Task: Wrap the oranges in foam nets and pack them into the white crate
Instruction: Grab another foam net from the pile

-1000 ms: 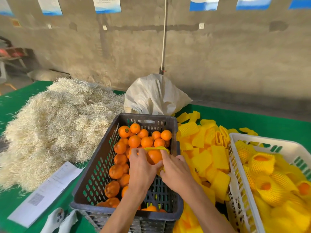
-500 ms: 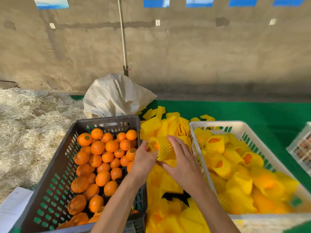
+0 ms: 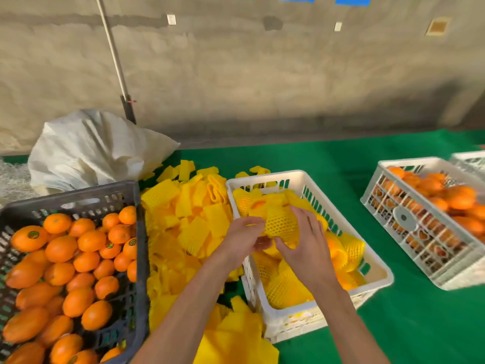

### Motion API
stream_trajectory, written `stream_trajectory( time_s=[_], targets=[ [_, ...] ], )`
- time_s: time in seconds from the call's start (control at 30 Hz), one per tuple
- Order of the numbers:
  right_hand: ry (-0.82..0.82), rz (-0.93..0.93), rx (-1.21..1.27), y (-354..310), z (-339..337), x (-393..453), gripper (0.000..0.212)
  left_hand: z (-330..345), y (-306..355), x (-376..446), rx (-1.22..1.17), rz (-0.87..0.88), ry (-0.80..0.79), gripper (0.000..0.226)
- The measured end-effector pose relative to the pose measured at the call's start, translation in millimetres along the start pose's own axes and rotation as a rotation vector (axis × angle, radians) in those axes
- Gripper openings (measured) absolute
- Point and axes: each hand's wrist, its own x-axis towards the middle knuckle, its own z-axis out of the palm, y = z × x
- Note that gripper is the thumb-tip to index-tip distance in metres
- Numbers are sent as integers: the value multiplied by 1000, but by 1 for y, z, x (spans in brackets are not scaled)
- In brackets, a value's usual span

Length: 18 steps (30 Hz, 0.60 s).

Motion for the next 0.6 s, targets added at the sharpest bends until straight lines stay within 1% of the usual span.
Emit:
stream_trajectory(
  time_s=[0.07, 0.17, 0.2, 0.27, 0.3, 0.33, 0.4, 0.53, 0.6],
  targets=[
    [6, 26, 57, 11, -4, 4, 76, 11, 2, 10, -40, -23, -16, 24],
    [10, 69, 160, 26, -11, 11, 75, 17, 4, 25, -106, -22, -16, 21],
    [-6, 68, 158, 30, -11, 13, 75, 20, 4, 29, -59, -13, -2, 19],
    [-32, 55, 126, 35, -10, 17, 75, 25, 3, 38, 145, 27, 80, 5],
    [-37, 44, 111, 36, -8, 18, 74, 27, 3, 41, 243, 57, 136, 7],
    [-39, 34, 99, 35, -6, 20, 74, 29, 2, 46, 301, 90, 191, 14],
    [-34, 25, 74, 35, -3, 24, 74, 29, 1, 54, 305, 120, 228, 17],
    [-4, 37, -49, 38, 5, 36, 74, 27, 1, 57, 238, 163, 163, 22],
    [-7, 35, -98, 37, 8, 42, 68, 24, 3, 53, 245, 212, 149, 24]
  ],
)
